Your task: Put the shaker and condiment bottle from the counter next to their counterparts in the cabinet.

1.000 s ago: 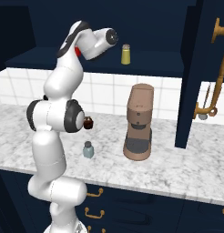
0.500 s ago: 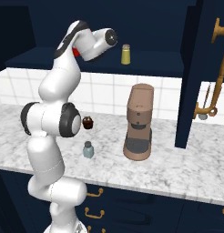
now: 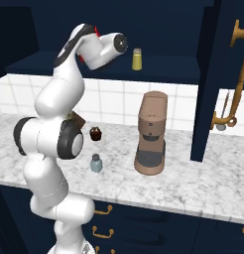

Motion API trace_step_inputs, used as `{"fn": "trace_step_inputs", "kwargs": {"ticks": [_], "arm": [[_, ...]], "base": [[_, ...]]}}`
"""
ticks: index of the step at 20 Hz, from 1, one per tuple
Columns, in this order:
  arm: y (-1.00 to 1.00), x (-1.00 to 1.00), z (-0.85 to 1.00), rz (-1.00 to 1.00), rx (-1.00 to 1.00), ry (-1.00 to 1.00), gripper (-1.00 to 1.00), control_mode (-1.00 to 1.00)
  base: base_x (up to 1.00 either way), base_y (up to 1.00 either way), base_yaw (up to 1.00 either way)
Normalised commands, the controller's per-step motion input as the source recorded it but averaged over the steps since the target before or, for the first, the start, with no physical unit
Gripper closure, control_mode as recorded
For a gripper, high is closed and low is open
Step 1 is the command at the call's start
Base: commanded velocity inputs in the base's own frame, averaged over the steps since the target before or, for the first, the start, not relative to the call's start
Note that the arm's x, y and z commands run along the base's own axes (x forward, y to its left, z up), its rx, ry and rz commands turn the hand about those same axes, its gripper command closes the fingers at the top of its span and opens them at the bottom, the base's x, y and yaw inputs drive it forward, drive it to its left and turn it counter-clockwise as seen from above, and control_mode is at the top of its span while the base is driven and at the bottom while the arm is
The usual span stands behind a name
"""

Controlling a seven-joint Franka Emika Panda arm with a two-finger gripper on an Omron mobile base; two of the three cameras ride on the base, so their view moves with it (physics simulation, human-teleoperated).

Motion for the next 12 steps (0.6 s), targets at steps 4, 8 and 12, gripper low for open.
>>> {"fn": "trace_step_inputs", "kwargs": {"ticks": [4,8,12], "arm": [[-0.16,-0.54,0.00,0.00,0.00,0.00,-1.00,-1.00],[-0.17,-0.69,0.00,0.00,0.00,0.00,-1.00,-1.00],[-0.15,-0.85,0.00,0.00,0.00,0.00,-1.00,-1.00]], "base": [[0.00,0.00,0.00],[0.00,0.00,0.00],[0.00,0.00,0.00]]}}
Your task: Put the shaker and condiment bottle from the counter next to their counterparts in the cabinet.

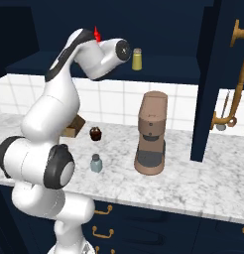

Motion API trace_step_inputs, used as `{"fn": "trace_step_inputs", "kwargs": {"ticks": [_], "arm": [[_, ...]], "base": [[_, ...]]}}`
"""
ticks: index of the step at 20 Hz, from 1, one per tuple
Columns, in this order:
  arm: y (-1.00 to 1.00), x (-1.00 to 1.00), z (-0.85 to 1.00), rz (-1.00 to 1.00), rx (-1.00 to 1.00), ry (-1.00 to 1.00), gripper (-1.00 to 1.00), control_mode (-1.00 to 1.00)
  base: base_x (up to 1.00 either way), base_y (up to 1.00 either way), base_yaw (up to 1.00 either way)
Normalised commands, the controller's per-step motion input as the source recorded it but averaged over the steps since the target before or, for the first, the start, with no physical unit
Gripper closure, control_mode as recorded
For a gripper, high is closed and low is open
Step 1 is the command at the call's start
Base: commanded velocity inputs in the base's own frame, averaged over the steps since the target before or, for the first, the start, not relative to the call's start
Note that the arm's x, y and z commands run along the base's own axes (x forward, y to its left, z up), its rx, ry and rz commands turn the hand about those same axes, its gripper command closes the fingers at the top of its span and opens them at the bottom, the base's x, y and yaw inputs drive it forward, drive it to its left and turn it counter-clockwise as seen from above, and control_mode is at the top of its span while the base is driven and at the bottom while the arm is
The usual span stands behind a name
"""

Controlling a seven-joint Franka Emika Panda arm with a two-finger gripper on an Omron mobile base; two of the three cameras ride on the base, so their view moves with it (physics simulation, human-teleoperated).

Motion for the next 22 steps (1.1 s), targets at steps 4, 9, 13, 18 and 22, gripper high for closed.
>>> {"fn": "trace_step_inputs", "kwargs": {"ticks": [4,9,13,18,22], "arm": [[-0.13,-0.96,0.00,0.00,0.00,-0.04,-1.00,-1.00],[-0.12,-1.00,0.00,0.01,0.00,-0.08,-1.00,-1.00],[-0.09,-1.00,0.00,0.02,0.00,-0.09,-1.00,-1.00],[-0.06,-0.93,-0.37,0.07,0.00,-0.05,-1.00,-1.00],[-0.04,-0.81,-0.82,0.13,-0.02,0.00,-1.00,-1.00]], "base": [[0.00,0.00,0.00],[0.00,0.00,0.00],[0.00,0.00,0.00],[0.00,0.00,0.00],[0.00,0.00,0.00]]}}
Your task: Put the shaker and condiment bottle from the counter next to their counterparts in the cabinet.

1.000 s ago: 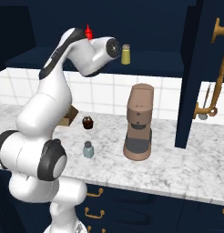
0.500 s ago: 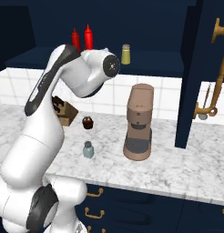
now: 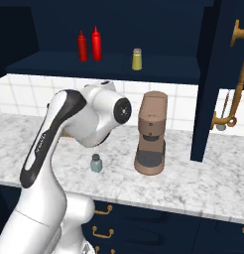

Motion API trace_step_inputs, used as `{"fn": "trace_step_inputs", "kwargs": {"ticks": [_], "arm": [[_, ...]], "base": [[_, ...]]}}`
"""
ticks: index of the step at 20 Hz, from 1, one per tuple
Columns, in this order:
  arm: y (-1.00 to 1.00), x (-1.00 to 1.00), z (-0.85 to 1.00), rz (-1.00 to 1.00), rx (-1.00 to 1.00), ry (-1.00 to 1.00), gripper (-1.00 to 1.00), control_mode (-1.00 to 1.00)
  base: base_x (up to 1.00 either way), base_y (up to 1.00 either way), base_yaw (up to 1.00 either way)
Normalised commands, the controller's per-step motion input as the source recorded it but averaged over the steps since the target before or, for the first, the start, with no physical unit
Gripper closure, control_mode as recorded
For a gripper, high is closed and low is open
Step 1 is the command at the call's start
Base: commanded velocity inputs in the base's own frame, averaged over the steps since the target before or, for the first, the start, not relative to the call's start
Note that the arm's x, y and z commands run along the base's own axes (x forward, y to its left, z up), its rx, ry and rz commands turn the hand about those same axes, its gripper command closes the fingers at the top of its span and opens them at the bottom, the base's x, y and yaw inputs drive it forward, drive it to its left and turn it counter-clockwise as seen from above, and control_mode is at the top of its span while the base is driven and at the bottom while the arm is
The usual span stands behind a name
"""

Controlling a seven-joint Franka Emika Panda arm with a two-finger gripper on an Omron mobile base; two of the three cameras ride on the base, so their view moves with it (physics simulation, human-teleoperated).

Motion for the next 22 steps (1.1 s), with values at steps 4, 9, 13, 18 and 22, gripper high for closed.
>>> {"fn": "trace_step_inputs", "kwargs": {"ticks": [4,9,13,18,22], "arm": [[-0.05,-0.91,-0.76,0.16,-0.04,0.00,-1.00,-1.00],[-0.04,-0.91,-0.69,0.17,-0.04,0.00,-1.00,-1.00],[0.00,-0.52,-0.78,0.06,-0.10,0.00,-1.00,-1.00],[0.00,-0.32,-0.88,0.01,-0.12,0.00,-1.00,-1.00],[0.00,-0.09,-0.76,0.00,-0.04,0.00,-1.00,-1.00]], "base": [[0.00,0.00,0.00],[0.00,0.00,0.00],[0.00,0.00,0.00],[0.00,0.00,0.00],[0.00,0.00,0.00]]}}
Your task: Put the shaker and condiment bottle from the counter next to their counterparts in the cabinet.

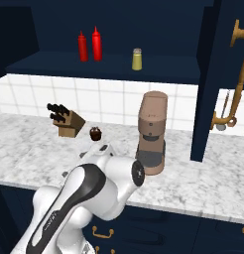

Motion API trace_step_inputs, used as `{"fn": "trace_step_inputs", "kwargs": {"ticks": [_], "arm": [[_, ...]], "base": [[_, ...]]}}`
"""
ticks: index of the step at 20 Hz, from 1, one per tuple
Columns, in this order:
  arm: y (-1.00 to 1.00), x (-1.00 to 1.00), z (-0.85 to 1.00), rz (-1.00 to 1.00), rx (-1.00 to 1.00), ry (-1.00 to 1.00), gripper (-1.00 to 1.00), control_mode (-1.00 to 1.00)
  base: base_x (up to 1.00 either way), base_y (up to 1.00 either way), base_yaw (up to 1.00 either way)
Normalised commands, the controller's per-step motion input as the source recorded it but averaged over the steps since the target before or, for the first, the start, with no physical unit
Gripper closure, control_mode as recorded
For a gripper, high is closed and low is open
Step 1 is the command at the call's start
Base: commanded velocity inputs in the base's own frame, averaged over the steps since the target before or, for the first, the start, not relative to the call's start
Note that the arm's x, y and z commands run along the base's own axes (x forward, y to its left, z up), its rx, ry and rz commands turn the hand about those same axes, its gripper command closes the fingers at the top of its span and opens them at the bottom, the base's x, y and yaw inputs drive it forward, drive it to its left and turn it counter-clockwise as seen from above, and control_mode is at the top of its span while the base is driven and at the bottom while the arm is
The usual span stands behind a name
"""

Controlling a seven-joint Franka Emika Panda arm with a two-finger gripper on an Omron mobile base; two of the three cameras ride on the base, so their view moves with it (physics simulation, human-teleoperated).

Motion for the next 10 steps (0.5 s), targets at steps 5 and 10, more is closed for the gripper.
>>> {"fn": "trace_step_inputs", "kwargs": {"ticks": [5,10], "arm": [[0.00,0.12,-0.80,-0.03,-0.02,0.01,-1.00,-1.00],[0.00,0.22,-0.37,-0.19,0.00,0.00,-1.00,-1.00]], "base": [[0.00,0.00,0.00],[0.00,0.00,0.00]]}}
